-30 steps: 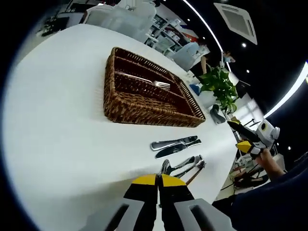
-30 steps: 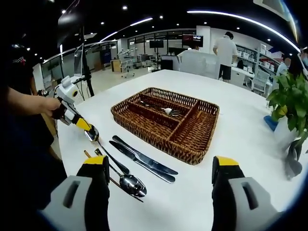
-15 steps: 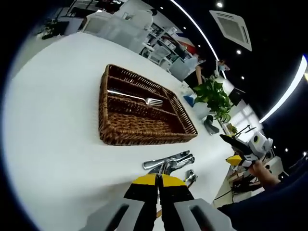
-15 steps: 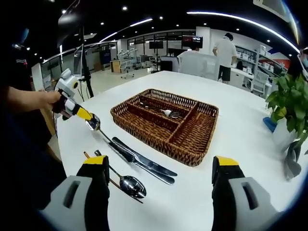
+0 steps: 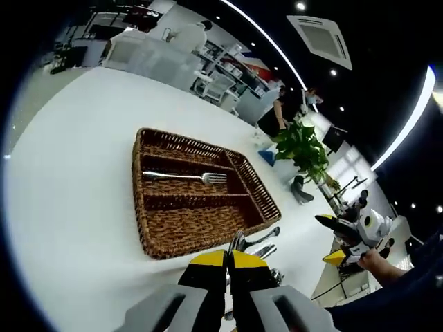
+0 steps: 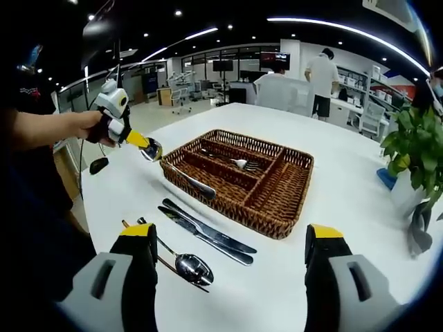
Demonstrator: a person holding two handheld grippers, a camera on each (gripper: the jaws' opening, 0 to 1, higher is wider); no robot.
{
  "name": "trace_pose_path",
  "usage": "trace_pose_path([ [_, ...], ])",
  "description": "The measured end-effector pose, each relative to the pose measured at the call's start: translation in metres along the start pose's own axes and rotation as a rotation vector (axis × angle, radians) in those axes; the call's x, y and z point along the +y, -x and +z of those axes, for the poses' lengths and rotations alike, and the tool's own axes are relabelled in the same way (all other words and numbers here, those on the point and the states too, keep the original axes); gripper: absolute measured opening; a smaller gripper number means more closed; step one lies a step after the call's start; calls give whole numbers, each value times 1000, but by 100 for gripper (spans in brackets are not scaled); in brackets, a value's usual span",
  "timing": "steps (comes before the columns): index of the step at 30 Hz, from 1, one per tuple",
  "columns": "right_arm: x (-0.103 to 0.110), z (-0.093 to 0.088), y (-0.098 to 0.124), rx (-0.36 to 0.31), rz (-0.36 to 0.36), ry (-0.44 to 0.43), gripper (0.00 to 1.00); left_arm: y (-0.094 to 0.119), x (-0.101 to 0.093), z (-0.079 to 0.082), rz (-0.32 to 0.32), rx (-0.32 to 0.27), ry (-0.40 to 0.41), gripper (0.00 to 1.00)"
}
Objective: Arrange the knives, forks, and spoons in their matching storage slots by inserting each utensil handle-first until every utensil is classified and aligned in the correct compartment
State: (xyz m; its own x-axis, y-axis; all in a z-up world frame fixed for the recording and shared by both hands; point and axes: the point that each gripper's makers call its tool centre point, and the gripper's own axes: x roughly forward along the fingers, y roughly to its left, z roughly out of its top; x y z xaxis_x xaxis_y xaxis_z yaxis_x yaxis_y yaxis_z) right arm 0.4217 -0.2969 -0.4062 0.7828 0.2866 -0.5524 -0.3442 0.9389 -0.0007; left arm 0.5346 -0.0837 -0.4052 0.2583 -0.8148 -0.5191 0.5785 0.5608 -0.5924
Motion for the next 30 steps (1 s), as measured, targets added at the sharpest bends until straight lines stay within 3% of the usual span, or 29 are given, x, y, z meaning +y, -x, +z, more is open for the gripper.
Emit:
trace_pose_path([
  [17,-1,2,1,-4,-9,-9,90,-32,2,60,0,-19,-30,0],
  [30,-5,9,-5,-13,-13,-20,90,-53,22,96,11,-21,-7,0],
])
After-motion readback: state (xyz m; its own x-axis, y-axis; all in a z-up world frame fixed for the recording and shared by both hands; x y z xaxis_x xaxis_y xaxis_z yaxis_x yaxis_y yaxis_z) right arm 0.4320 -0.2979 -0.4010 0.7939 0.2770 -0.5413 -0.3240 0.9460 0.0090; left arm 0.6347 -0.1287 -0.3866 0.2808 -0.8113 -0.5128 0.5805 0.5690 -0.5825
